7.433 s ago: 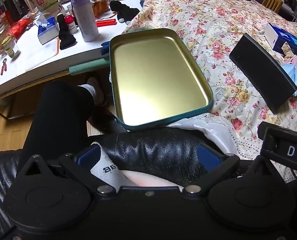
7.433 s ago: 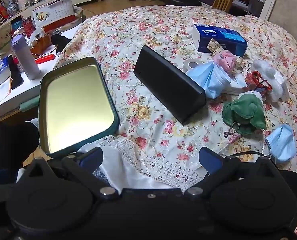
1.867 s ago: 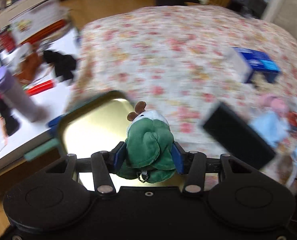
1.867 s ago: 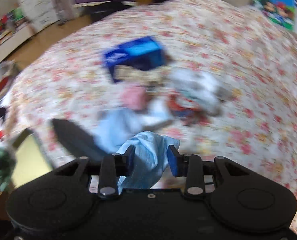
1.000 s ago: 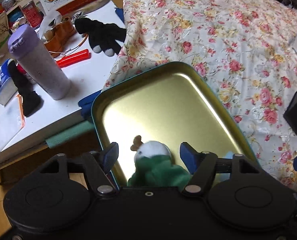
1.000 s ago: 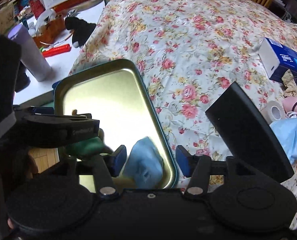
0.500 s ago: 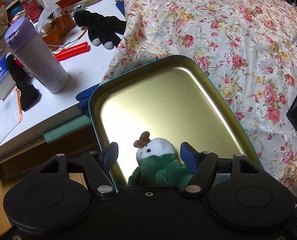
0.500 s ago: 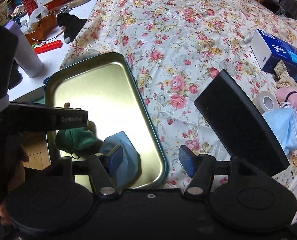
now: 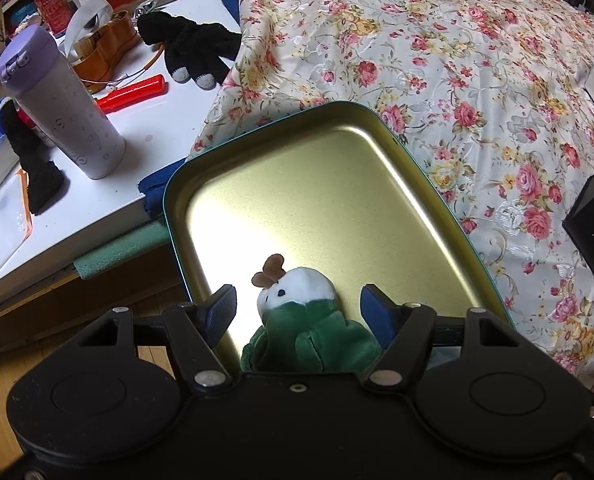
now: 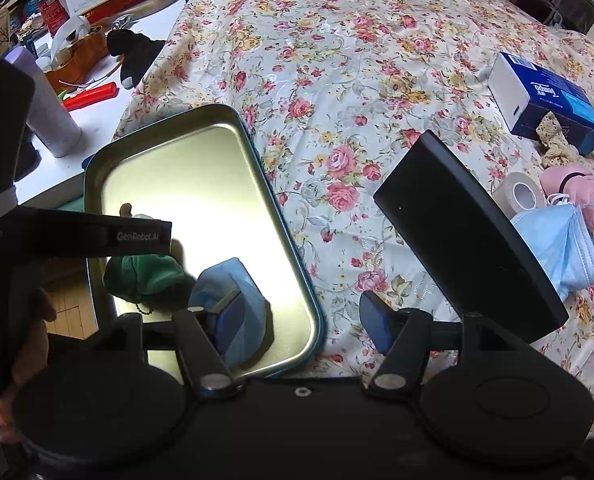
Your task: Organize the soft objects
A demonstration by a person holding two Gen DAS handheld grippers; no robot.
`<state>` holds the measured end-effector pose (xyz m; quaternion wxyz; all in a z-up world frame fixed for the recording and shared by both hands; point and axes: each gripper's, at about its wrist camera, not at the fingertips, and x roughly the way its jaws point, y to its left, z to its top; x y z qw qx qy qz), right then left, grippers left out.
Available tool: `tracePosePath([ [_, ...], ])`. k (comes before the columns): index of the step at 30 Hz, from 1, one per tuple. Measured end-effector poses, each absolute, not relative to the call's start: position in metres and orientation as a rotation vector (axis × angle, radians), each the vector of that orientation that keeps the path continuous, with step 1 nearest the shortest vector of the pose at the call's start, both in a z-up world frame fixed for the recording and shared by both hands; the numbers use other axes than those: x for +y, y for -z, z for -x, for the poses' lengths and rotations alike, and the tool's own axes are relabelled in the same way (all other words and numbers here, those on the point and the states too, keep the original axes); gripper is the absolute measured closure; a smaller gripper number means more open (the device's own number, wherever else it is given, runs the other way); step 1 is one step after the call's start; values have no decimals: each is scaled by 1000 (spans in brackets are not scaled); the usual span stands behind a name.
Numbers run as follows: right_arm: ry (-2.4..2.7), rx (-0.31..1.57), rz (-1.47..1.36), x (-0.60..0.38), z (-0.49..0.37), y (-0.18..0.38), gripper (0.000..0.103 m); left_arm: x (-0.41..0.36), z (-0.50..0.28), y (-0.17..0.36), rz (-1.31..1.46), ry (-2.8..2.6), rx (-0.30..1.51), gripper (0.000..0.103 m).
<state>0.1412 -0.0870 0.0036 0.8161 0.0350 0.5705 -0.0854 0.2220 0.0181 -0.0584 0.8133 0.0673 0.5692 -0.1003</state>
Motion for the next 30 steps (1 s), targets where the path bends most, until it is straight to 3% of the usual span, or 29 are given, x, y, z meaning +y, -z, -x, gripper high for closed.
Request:
tracePosePath([
  [22,198,1205,-115,-99,-137,-8,39,12,-225,70,-192,207,1244,38],
  [30,231,1109,-149,-132,-122,-43,36,9,-227,78,-205,184,1249,38],
])
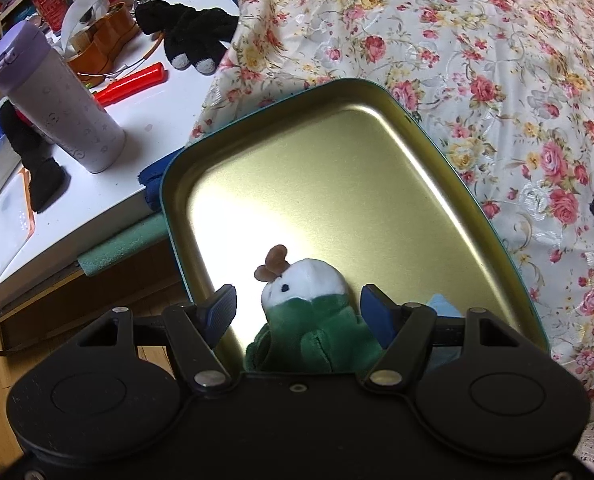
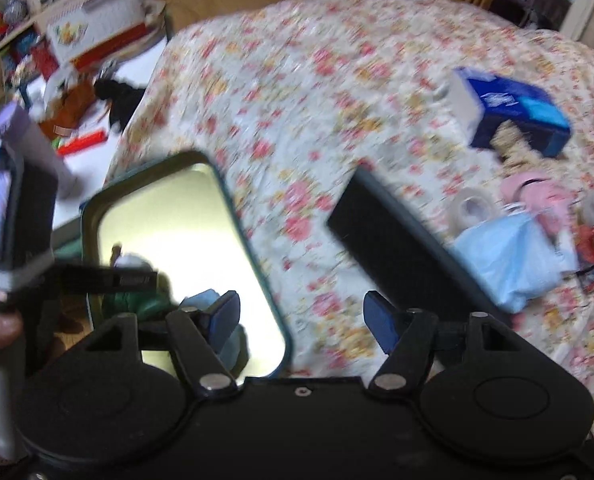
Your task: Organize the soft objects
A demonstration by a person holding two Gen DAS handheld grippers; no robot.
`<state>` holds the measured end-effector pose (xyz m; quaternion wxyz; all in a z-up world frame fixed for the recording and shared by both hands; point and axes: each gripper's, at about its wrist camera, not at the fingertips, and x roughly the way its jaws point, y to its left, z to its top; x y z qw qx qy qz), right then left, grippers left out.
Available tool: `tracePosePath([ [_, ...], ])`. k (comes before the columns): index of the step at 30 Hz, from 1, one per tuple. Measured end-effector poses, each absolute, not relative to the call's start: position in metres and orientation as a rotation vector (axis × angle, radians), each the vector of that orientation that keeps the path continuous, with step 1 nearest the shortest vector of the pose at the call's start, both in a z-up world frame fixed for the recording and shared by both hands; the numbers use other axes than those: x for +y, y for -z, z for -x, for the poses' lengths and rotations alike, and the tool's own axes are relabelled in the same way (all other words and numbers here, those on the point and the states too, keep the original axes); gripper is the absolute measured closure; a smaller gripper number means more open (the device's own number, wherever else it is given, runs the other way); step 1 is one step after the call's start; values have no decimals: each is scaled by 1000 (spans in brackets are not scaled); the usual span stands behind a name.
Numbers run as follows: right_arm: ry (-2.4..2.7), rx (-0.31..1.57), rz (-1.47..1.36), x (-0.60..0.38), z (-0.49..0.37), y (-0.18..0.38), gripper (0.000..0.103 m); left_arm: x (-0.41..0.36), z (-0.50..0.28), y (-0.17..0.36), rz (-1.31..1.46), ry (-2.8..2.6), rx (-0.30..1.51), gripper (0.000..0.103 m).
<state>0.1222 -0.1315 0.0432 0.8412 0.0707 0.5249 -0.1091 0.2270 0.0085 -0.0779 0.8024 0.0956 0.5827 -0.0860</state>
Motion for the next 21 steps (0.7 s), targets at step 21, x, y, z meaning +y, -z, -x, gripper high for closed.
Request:
tracePosePath([
  [21,739,957,-419,-374,-37,-56,30,-67,-193,19,-284,338,1123,37],
])
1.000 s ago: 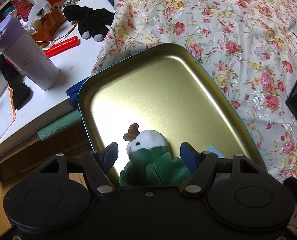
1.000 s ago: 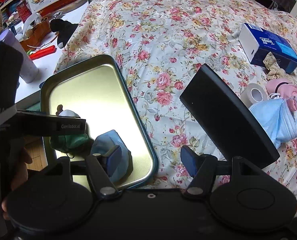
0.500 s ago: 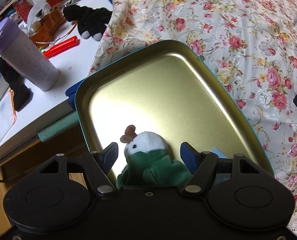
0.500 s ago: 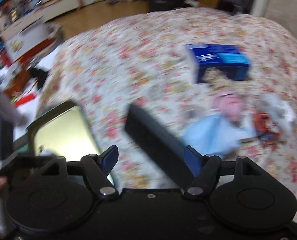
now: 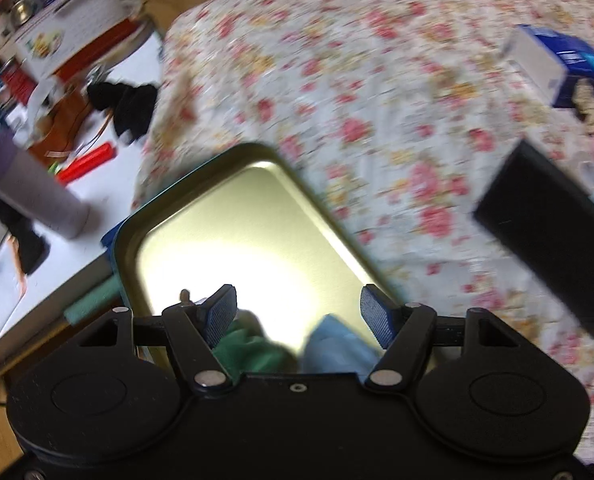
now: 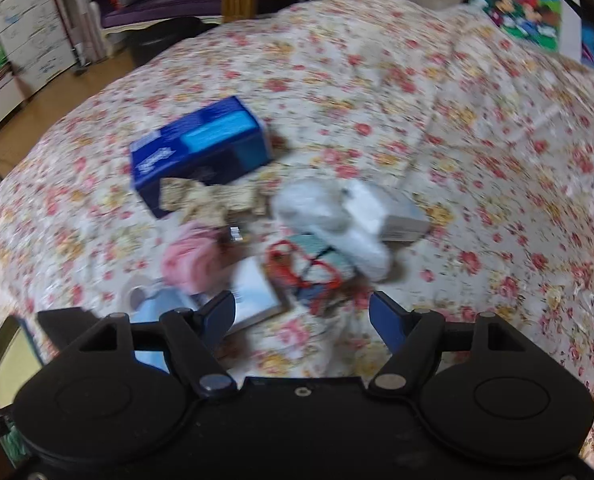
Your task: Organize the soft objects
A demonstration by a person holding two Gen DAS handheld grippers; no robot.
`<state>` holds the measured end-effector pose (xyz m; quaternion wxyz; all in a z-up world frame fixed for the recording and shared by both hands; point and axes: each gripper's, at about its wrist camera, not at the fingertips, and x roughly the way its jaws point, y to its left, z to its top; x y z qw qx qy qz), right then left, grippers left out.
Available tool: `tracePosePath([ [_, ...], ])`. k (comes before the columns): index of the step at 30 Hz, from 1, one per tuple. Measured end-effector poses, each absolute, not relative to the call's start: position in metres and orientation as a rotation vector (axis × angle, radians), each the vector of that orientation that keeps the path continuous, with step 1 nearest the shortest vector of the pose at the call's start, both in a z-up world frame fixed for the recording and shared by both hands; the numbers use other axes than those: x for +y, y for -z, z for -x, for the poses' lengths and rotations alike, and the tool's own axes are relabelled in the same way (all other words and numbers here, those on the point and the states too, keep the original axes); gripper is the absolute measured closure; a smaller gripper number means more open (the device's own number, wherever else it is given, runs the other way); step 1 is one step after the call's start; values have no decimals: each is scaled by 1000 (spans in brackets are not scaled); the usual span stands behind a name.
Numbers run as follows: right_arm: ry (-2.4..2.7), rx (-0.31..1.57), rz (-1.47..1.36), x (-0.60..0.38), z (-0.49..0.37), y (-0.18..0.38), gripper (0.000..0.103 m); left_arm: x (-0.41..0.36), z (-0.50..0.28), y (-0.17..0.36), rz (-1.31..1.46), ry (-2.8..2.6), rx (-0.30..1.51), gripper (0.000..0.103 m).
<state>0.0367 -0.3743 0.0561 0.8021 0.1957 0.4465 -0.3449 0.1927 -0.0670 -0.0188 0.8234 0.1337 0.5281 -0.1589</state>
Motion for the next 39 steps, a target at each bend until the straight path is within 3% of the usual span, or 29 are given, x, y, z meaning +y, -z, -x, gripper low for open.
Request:
tracePosePath([
  [8,818,973,-507,-406,-37,-20,29,-128,-172,-30,-325,494,1033,37],
  [11,834,956,-516,-409,-46,-11,24,-148,-166,-37,-349,542,1027,37],
  [18,838,948,-478,-410,-71,4,23,-195,-146,-46,-414,651,1007,36],
  [21,820,946,-462,-411,-71,10,28,-216,-140,-44,-428,706,1022,36],
  [23,769,925,-486,-414,-68,12,46,-231,-137,-41,-441,722,1027,31],
  [25,757,893,-503,-416,-65,10,48,-245,-137,-38,-451,732,1020,23],
  [39,772,719,-633,-440,-31,7,51,-333,-173,-11,-469,746,1108,24],
])
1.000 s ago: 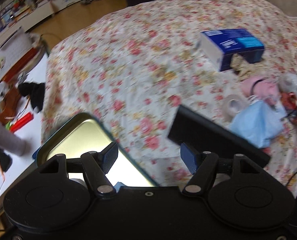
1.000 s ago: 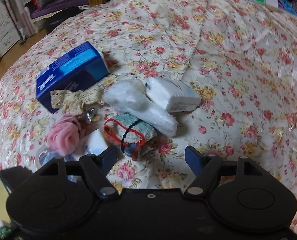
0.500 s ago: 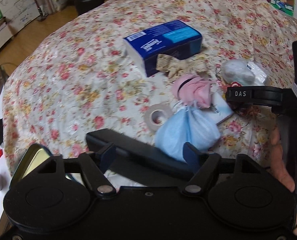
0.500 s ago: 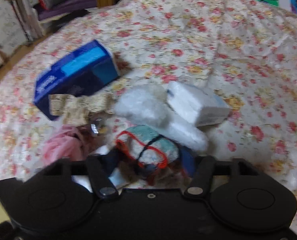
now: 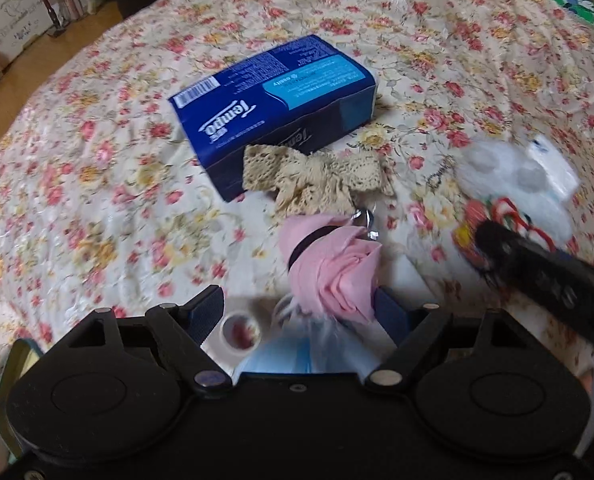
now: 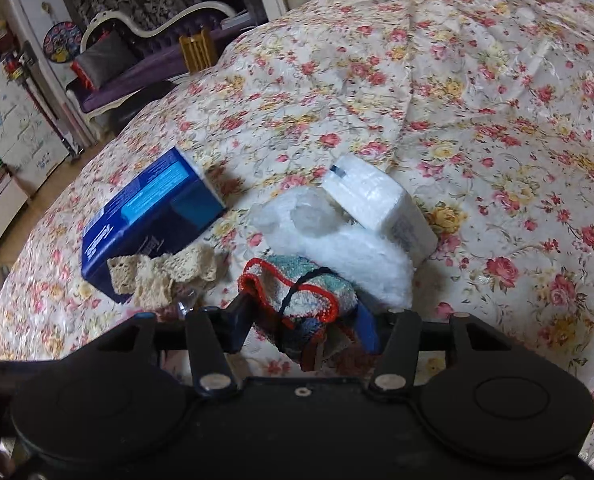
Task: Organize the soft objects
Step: 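Grasp the pink mask with the left tool while the right tool grasps the knitted pouch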
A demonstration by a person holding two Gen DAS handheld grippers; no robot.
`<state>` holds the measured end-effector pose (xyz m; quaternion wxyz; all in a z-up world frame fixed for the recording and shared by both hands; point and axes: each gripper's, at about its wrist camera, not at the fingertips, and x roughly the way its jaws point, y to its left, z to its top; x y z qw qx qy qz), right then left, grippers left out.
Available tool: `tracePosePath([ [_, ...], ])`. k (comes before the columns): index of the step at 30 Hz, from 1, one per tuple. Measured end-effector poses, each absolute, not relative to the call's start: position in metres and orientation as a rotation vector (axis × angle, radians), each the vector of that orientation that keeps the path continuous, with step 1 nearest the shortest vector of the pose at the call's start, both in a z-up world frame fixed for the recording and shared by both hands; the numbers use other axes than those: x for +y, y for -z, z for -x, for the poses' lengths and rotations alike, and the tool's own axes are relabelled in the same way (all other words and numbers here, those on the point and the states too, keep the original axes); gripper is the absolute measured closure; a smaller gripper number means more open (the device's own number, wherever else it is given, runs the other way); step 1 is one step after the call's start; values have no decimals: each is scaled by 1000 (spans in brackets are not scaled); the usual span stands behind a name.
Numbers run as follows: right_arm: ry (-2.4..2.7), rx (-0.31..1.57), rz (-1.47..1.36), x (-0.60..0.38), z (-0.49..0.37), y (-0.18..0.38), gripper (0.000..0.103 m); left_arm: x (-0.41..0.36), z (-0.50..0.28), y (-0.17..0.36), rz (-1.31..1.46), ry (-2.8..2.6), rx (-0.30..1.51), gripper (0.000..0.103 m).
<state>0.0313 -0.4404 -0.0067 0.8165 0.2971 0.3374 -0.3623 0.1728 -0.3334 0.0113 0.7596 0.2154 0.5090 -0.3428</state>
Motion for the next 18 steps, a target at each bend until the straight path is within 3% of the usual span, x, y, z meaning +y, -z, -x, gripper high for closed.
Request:
tracePosePath([
  [13,790,734,-596,-436,-34,13,51,-356,-193,8,-439,753,1139,25],
  [18,791,732,-588,-436,-34,14,51,-358,-196,13,-433,771,1155,50],
])
